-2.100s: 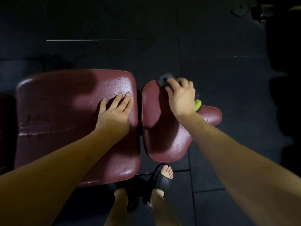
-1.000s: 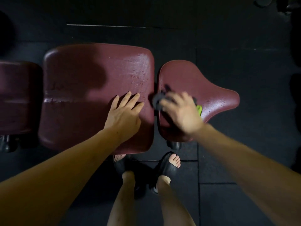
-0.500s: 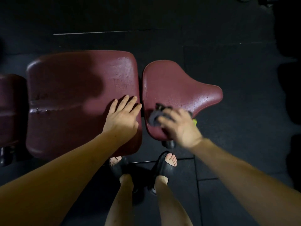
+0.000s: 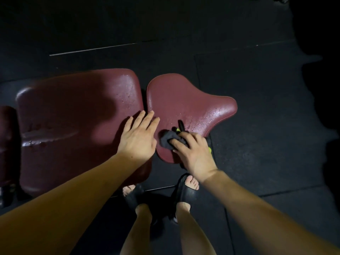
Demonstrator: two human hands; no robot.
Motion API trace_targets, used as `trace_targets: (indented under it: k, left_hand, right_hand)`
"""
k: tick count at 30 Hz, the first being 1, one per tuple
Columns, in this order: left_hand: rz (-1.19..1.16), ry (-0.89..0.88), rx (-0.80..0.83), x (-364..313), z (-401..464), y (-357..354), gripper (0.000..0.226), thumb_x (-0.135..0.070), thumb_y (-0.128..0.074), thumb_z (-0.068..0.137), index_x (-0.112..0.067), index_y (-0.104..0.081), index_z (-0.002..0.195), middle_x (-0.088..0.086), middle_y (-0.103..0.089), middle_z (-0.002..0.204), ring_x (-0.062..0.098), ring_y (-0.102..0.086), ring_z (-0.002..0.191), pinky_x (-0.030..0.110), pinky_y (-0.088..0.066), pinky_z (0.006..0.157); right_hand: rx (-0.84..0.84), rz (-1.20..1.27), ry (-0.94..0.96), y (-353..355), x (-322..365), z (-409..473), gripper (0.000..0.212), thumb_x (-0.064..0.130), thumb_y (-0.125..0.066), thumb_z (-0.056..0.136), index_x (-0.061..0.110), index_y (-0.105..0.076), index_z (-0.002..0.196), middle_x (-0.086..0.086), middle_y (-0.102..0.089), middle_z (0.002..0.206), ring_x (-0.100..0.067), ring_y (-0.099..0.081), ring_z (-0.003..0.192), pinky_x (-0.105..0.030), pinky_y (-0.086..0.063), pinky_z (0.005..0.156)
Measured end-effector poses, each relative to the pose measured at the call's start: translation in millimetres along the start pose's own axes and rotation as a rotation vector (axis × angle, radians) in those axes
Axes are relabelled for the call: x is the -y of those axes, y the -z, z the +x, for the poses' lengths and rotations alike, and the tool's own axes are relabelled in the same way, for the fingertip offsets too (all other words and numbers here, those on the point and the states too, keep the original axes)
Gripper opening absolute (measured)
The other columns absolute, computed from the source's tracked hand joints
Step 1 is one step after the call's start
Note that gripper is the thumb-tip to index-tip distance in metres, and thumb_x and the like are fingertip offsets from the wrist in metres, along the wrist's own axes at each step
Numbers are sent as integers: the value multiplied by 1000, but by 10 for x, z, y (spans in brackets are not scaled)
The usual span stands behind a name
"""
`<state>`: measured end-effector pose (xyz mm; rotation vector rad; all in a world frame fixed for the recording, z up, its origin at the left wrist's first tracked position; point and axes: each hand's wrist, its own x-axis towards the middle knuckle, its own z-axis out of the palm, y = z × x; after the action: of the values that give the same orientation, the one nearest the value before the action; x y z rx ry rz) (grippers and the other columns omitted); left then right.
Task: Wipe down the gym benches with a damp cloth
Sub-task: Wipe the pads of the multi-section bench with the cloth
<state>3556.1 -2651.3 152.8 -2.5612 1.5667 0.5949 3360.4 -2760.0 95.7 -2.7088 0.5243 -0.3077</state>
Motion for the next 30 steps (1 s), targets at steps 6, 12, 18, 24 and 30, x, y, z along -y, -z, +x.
trace_targets:
  k: [6,12,18,24,30]
  left_hand:
    - [-24,3,-5,-139,155,-67,67,-26,-52,90,-22,-40,156,3,-27,168,24,-22,155,50,-18,125]
    - [-14,-12,15,-116,197,-90,67,-25,-54,90,-22,-39,156,2,-26,168,21,-26,154,49,-18,125]
    - [40,-21,1,3,170,-98,66,-30,-42,87,-18,-46,152,4,-34,165,25,-32,151,53,-23,122]
    - [25,-4,14,-30,165,-134,72,-35,-29,84,-20,-44,153,2,-32,166,24,-29,152,54,-18,124]
    - [3,58,-48,161,62,-104,67,-28,-43,85,-20,-46,152,4,-33,165,25,-23,155,55,-16,125]
  right_hand:
    - [-207,-208,-366,498,-1073,551,32,33,-60,101,22,-70,128,-16,-63,130,-42,-55,104,-49,-49,86]
    - [-307,-139,-652,265,-625,689,31,30,-64,98,21,-71,126,-16,-62,129,-42,-53,106,-49,-45,88]
    - [-141,-116,-215,157,-453,655,29,28,-65,100,20,-71,128,-15,-63,130,-39,-54,103,-49,-47,88]
    - [-262,-136,-598,412,-861,516,33,29,-61,102,20,-67,133,-15,-59,133,-42,-52,112,-53,-49,92]
    - [-141,-99,-332,17,-246,915,31,30,-60,100,18,-71,127,-16,-62,130,-41,-53,108,-51,-45,89]
